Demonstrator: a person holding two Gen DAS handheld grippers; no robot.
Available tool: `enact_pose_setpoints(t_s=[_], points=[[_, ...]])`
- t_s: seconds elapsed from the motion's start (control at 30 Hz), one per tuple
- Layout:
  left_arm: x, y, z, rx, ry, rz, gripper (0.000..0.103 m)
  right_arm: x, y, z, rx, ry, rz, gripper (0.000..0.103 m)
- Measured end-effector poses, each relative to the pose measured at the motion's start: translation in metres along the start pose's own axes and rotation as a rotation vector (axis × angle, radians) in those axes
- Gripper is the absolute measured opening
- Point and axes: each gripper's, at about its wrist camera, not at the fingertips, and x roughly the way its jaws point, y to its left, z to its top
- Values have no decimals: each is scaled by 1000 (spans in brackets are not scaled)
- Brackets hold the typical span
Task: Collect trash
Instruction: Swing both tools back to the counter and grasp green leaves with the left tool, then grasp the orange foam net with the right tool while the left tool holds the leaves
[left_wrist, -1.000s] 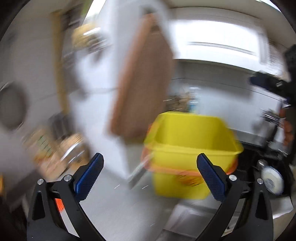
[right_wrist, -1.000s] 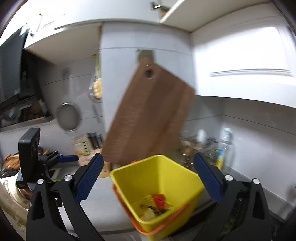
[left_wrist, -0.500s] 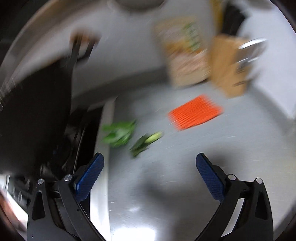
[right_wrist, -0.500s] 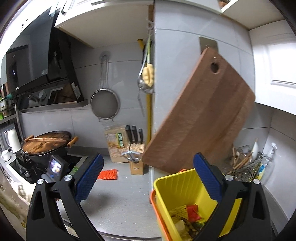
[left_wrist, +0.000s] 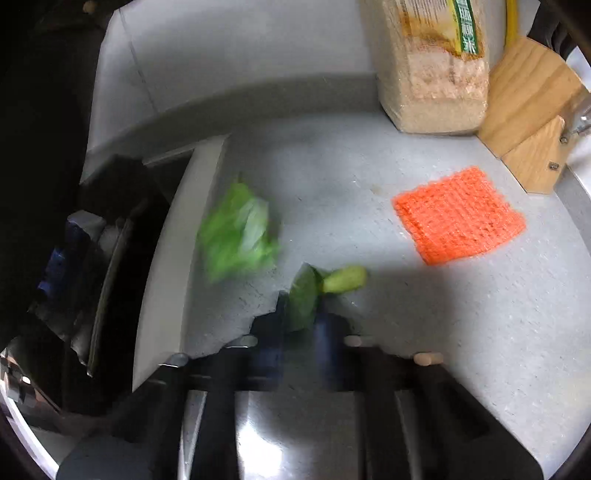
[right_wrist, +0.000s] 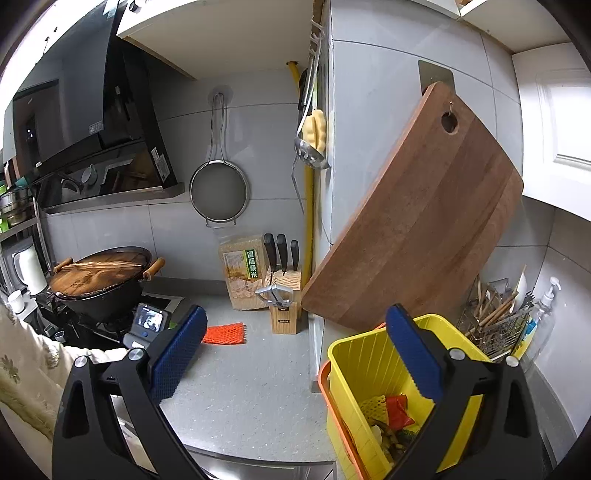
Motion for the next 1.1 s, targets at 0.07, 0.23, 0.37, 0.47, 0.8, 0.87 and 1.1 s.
enact_pose_setpoints(t_s=[0.07,0.23,0.37,0.47,0.8,0.87,1.1], points=[[-11,-1,-4,2,-14,-54,4,0,1,-1,-3,0,-1,95],[-58,-6,-24,20,-54,-180,4,5,2,-2,6,1,10,95],[-90,0,-44,-24,-59,-249,4,16,2,-3,13,9,31,95],[-107,-8,-51,-18,-62,-273,4,26,4,-1,10,12,66,95],[-169,-2,-64,19,-172,-241,4,112,40,-13,-58,135,230,95],[-179,-1,-67,39,-187,-228,4,140,53,-19,-77,167,300,95],[-204,2,-83,35,-213,-208,4,272,88,-60,-48,329,376,95]])
